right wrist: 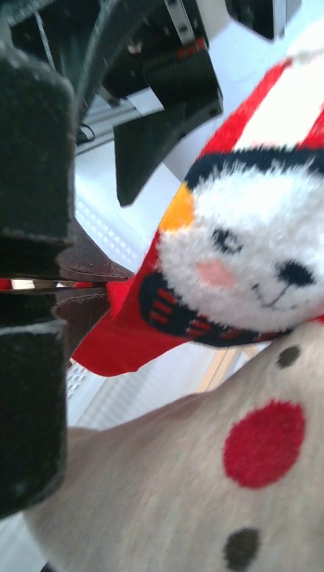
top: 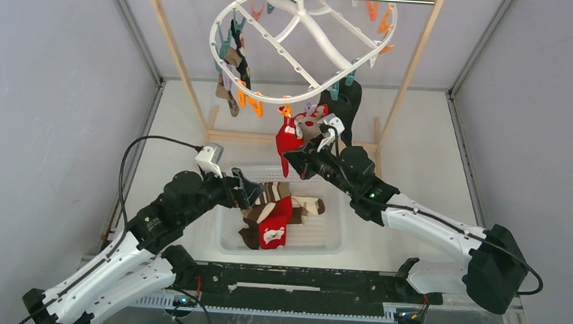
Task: Remove the socks clipped to the hanger
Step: Remove the sock from the hanger.
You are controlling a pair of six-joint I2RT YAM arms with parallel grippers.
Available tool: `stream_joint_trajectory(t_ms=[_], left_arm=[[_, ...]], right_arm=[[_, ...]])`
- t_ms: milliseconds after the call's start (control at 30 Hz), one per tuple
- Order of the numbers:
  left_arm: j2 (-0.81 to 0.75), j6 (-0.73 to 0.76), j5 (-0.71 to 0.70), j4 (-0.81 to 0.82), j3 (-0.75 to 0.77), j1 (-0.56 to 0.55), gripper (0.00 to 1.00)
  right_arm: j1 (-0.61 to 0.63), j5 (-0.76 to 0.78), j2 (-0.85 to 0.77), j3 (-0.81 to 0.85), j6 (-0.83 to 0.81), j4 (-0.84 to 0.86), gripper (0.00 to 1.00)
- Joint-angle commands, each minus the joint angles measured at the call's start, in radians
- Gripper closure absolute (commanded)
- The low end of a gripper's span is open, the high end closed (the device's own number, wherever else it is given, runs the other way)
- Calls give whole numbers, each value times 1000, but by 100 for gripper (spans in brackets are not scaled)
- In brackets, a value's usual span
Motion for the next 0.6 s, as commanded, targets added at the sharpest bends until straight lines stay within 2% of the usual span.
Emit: stream_joint_trajectory(t_ms=[0,300,567], left_arm=[[16,48,36,110,-19,7,0],[36,81,81,218,-37,6,0],[27,88,285,372,-67,6,0]], right_arm=[[-10,-112,-84,4,25,-24,94],[-21,-265,-175,11,67,-126,94],[-26,-349,-211,12,106,-146,95]])
